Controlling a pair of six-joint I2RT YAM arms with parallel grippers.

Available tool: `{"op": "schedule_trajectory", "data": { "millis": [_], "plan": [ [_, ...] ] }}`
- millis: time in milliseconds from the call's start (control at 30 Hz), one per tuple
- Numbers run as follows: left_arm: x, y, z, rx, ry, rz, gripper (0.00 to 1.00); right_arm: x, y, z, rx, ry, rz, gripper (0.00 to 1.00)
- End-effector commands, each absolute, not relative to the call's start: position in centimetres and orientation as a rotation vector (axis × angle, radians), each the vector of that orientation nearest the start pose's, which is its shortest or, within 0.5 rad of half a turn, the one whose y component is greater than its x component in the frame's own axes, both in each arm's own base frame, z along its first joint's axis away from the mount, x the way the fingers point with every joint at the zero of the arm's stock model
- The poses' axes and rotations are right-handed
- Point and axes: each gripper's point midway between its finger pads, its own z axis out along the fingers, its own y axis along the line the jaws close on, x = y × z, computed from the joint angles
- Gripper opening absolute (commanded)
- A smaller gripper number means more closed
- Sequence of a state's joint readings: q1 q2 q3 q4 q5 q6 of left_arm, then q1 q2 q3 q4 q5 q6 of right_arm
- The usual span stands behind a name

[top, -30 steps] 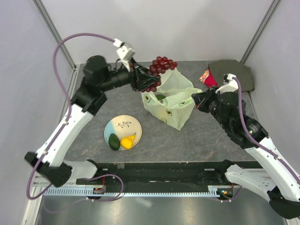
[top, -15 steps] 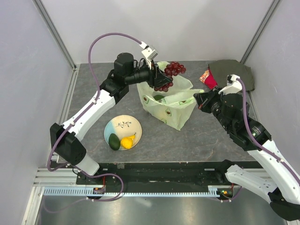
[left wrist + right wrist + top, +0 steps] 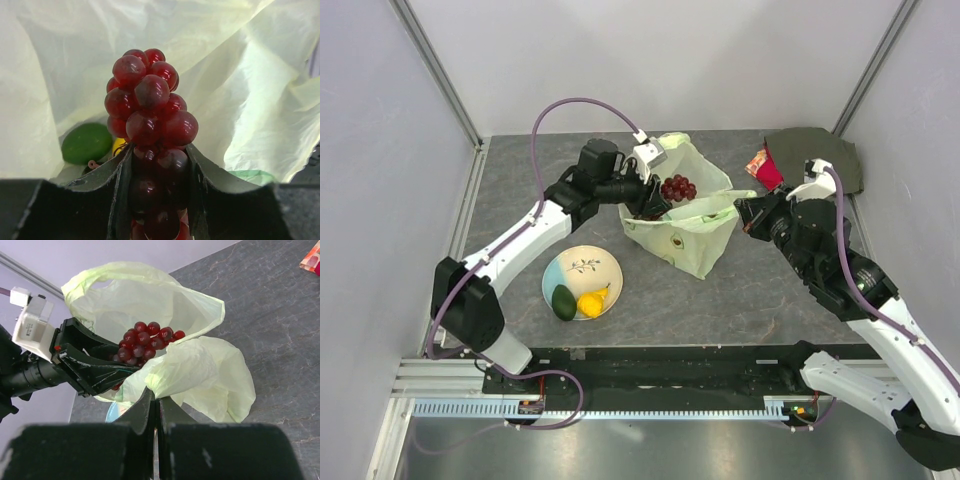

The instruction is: Place the fruits into the plastic bag

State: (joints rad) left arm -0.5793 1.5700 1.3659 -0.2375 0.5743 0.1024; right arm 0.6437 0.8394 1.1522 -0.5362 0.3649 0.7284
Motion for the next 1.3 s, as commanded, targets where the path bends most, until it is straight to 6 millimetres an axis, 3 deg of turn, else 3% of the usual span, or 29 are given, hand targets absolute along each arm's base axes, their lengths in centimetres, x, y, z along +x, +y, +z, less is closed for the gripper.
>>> {"op": "schedule_trajectory", "data": {
  "millis": [0,167,467,600,900,1033,1267],
  "plan": [
    [34.9,-31.7,23.6,1.081,1.784,-0.732,0.37,25.8,14.3,37.0,0.348,1.762,0.65,0.0],
    [36.8,-33.0,20.5,1.041,1.9,-0.751,0.41,26.1,14.9,36.5,0.335,1.781,0.654,0.0],
    [40.6,-34.7,17.9,0.849,1.998,-0.726,0.5,26.6,15.7,35.4,0.324,1.824,0.655,0.0],
    [41.5,-34.9,15.7,0.76,2.071,-0.732,0.51,26.9,16.0,35.2,0.32,1.834,0.649,0.0],
    [39.8,-33.7,9.1,0.796,2.287,-0.667,0.67,27.6,16.7,34.7,0.295,1.851,0.636,0.0],
    [39.8,-33.5,9.9,0.801,2.268,-0.663,0.83,27.9,16.9,34.7,0.287,1.85,0.63,0.0],
    [40.7,-33.8,14.4,0.784,2.166,-0.654,0.9,28.0,17.0,34.7,0.283,1.846,0.637,0.0]
  ]
}}
